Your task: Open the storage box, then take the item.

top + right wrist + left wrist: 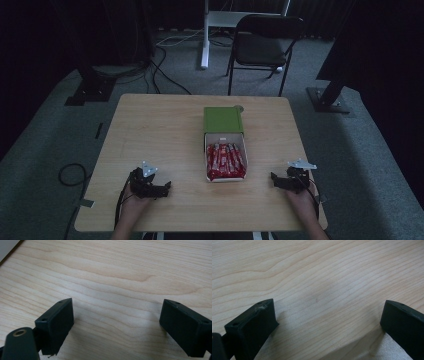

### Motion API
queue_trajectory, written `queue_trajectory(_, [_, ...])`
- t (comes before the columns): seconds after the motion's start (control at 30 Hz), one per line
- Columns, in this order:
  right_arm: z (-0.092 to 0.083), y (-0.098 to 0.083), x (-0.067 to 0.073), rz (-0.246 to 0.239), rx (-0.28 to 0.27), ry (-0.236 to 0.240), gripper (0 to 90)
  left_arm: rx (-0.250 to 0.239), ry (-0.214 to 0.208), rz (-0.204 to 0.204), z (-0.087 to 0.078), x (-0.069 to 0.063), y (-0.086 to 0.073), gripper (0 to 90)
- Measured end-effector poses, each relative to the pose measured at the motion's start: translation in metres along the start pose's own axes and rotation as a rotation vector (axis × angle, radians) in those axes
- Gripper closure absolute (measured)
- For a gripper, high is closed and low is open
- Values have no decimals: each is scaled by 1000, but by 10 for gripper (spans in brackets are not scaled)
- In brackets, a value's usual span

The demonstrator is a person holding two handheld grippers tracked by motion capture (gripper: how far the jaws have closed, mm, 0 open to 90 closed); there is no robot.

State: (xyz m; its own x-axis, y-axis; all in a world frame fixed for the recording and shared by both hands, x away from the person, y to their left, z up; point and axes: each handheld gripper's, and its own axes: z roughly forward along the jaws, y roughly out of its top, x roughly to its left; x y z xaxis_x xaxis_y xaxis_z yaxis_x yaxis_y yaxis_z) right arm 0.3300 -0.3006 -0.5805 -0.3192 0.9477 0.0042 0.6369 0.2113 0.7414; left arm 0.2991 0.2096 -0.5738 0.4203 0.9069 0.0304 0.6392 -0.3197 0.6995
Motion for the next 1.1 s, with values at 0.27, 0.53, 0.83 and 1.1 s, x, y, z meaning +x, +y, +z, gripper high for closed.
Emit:
queue_trajectory(0.27, [-2, 3, -1, -4, 35, 5, 121, 0, 1, -1, 0, 0, 0, 10])
queue_trajectory(0.53, [-12, 13, 5, 32, 48, 32, 124, -1, -17, 17, 1, 0, 1, 10])
queue_trajectory(0.83, [-29, 36, 19, 48, 5, 76, 125, -1, -18, 19, 1, 0, 1, 10])
queue_trajectory(1.1, [-46, 66, 33, 54, -45, 110, 125, -2, -18, 19, 1, 0, 1, 10])
